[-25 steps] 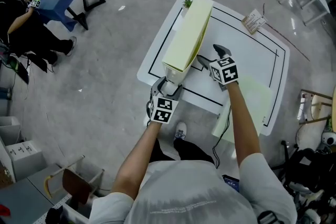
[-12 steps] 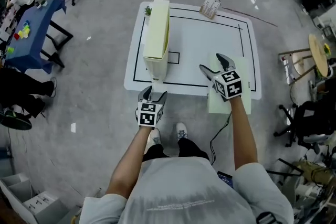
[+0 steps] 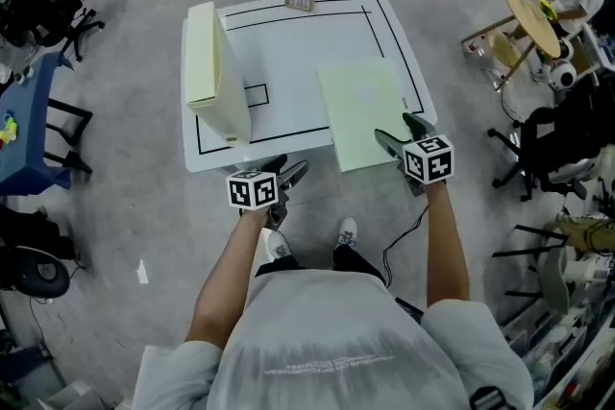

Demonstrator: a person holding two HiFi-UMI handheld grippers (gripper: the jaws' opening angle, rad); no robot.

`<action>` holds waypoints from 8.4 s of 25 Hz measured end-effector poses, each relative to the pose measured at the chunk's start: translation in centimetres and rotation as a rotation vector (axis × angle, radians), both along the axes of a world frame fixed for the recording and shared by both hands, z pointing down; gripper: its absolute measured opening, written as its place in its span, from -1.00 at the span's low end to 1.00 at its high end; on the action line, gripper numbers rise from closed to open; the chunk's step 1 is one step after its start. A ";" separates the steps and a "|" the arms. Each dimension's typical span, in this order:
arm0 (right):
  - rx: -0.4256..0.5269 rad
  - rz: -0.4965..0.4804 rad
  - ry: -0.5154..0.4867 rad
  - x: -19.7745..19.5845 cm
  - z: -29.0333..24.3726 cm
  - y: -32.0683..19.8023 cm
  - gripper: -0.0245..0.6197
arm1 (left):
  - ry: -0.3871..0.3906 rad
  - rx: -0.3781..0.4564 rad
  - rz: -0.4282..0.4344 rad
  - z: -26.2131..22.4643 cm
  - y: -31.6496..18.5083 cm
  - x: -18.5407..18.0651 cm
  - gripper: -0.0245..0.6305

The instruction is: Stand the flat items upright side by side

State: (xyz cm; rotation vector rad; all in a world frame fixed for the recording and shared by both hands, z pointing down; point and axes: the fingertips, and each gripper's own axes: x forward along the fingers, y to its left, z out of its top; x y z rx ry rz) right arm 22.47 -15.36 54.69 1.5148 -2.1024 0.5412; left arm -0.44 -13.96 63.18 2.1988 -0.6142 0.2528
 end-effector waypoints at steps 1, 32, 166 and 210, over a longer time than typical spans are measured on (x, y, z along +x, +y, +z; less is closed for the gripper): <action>-0.014 0.015 -0.018 1.4 0.5 0.8 0.28 | 0.048 -0.033 0.015 -0.4 0.3 1.6 0.03; -0.351 -0.215 -0.314 9.3 10.7 2.5 0.29 | 0.344 -0.327 0.100 3.8 0.2 17.1 0.20; 0.194 -0.002 -0.028 -6.5 -1.2 -8.0 0.21 | -0.493 0.510 -0.449 -7.9 -12.0 -8.8 0.13; 0.127 -0.477 -0.045 -13.4 -1.0 -5.9 0.21 | -0.336 0.576 -0.044 -8.5 -7.2 3.4 0.14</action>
